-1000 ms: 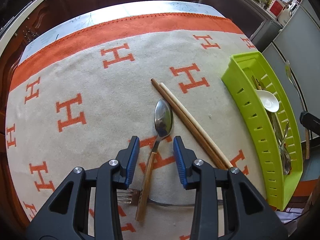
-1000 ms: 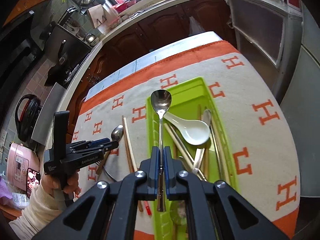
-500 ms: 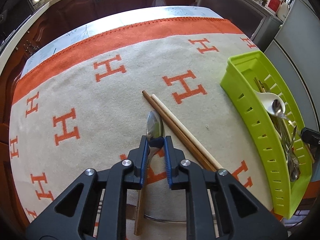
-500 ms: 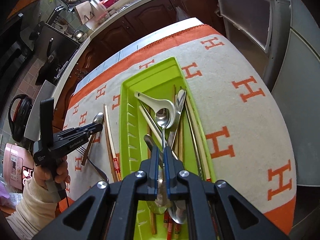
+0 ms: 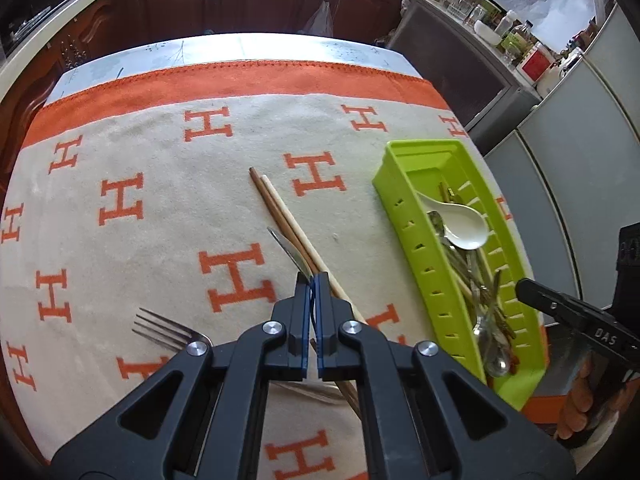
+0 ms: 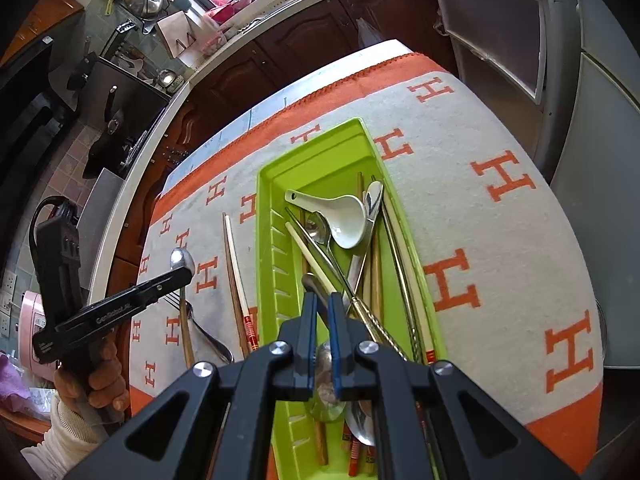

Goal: Organize utensils
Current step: 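Carry the steel spoon into the green tray and open the left gripper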

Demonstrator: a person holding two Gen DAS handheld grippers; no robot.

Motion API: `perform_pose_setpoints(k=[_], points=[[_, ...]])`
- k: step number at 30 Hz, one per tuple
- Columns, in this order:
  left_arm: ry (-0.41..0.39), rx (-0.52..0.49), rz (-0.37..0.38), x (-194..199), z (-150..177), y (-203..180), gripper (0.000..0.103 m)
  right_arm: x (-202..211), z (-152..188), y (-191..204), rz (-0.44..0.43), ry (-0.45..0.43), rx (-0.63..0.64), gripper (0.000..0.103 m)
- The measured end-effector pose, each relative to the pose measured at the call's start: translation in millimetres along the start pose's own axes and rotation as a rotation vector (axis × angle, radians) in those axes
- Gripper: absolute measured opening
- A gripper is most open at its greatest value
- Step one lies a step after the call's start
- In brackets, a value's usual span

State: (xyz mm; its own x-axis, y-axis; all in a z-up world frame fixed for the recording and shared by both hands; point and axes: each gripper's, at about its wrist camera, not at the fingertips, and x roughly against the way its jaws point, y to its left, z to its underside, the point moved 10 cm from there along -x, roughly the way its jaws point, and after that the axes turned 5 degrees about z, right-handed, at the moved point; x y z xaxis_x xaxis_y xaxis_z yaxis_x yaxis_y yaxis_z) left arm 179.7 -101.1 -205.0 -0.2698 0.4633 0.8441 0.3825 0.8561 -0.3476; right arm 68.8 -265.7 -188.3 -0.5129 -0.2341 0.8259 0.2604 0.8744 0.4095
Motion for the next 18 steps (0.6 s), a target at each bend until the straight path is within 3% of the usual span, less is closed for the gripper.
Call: perform_pose_setpoints(k=[9, 13, 18], points=[[-0.018, 0.019, 0.083, 27.6, -0.9, -77.1, 0.000, 14.4, -2.4, -15.5, 0.021, -0.034, -0.057, 0.006], [-0.012, -0.025, 0.093, 11.7, -5.3, -111.1, 0.000, 19.4, -1.4, -20.7, 0.019, -0.042, -0.068, 0.006], [-0.015, -0.092, 0.037, -20.9, -12.8, -128.7, 0.000, 21.0, 1.5, -25.4, 0.018, -0.039, -0.074, 0.006]])
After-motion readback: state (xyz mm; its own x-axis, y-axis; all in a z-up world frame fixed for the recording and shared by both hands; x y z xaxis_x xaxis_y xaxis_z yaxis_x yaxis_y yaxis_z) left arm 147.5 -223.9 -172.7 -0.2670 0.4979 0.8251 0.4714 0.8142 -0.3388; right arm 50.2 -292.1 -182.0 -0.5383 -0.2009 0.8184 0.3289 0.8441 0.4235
